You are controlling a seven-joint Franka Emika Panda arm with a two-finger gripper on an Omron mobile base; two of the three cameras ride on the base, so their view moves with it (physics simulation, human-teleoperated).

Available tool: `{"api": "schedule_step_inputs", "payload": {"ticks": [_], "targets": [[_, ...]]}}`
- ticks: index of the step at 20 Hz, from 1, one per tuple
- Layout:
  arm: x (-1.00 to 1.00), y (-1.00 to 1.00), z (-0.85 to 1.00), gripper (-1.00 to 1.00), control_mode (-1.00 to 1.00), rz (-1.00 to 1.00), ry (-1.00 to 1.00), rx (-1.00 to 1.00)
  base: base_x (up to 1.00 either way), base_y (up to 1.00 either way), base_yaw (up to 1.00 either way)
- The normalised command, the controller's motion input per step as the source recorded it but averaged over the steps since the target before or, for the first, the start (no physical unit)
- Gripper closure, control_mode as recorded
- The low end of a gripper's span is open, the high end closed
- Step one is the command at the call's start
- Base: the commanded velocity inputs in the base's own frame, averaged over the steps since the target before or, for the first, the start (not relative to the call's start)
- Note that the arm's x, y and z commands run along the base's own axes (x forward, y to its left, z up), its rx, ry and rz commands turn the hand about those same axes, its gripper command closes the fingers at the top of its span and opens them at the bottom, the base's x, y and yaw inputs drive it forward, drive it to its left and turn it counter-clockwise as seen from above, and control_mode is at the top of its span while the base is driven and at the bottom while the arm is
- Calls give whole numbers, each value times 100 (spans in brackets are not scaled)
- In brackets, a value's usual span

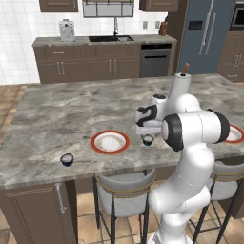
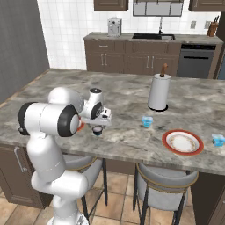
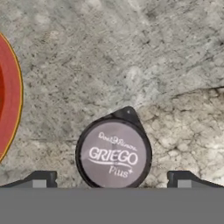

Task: Place two yogurt containers on each plate.

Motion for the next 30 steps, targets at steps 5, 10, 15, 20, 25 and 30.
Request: {"api": "schedule_step_inputs", "payload": {"ticks": [5, 10, 15, 20, 25, 30], "targets": [[0, 0, -29, -100, -100, 0, 0, 0, 0, 0, 0], [0, 0, -22, -100, -100, 0, 0, 0, 0, 0, 0], [0, 0, -27, -100, -100, 0, 0, 0, 0, 0, 0], [1, 0, -8, -100, -100, 0, 0, 0, 0, 0, 0], [0, 0, 0, -100, -100, 0, 0, 0, 0, 0, 0], [0, 0, 0, 100, -100, 0, 0, 0, 0, 0, 0]]}}
